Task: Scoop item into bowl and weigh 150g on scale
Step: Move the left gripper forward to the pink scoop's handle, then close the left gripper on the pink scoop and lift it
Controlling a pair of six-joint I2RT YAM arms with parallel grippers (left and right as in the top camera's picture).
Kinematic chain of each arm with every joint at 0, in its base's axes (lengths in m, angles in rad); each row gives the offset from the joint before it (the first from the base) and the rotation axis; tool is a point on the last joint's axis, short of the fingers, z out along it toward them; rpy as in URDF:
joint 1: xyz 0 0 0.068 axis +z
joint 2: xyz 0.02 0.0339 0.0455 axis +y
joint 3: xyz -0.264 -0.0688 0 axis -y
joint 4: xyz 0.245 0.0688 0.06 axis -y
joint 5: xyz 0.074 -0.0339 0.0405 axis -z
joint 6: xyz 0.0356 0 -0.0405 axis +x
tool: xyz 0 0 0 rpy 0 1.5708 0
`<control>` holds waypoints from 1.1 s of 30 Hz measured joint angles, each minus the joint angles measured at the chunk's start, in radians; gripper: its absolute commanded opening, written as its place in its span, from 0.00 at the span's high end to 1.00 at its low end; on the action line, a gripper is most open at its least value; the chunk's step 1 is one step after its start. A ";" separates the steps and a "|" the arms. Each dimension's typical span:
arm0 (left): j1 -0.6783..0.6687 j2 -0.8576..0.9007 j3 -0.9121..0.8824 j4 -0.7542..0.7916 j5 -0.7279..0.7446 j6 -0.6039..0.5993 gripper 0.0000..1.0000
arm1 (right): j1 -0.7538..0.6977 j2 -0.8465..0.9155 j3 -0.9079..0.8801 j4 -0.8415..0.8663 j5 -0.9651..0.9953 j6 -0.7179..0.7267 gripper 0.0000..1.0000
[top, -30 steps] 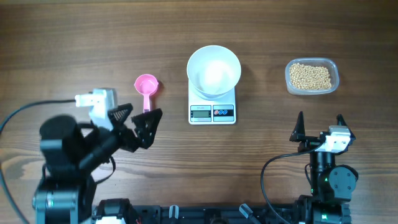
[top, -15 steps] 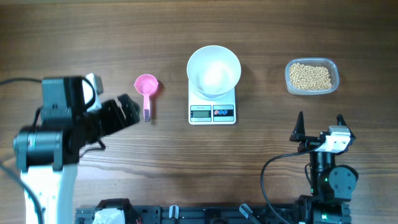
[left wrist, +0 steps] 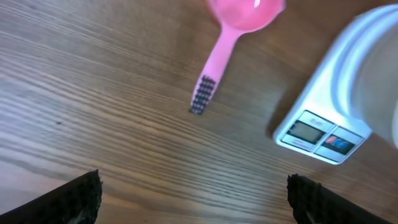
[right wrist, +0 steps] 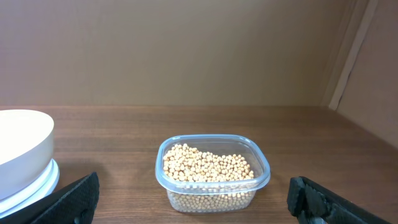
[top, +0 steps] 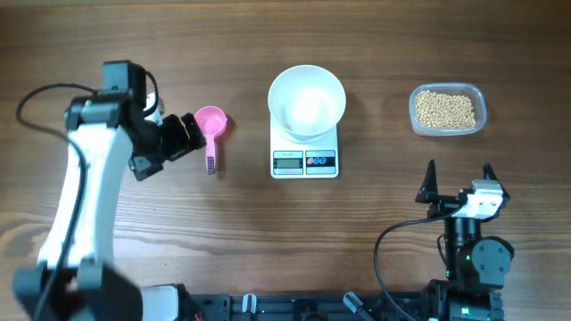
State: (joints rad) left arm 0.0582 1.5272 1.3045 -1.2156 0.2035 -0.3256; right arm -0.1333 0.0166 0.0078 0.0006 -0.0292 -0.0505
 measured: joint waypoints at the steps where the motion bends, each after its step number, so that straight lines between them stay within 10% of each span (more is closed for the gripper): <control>1: 0.008 0.040 0.000 0.006 0.016 0.014 0.00 | 0.000 0.000 0.000 0.000 0.000 0.000 0.00; 33: 0.091 0.453 -0.039 0.294 0.311 0.155 0.36 | 0.000 0.000 0.000 0.000 0.000 0.000 0.00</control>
State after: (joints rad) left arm 0.1490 1.9804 1.2655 -0.9215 0.5148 -0.1703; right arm -0.1333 0.0166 0.0078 0.0006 -0.0292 -0.0505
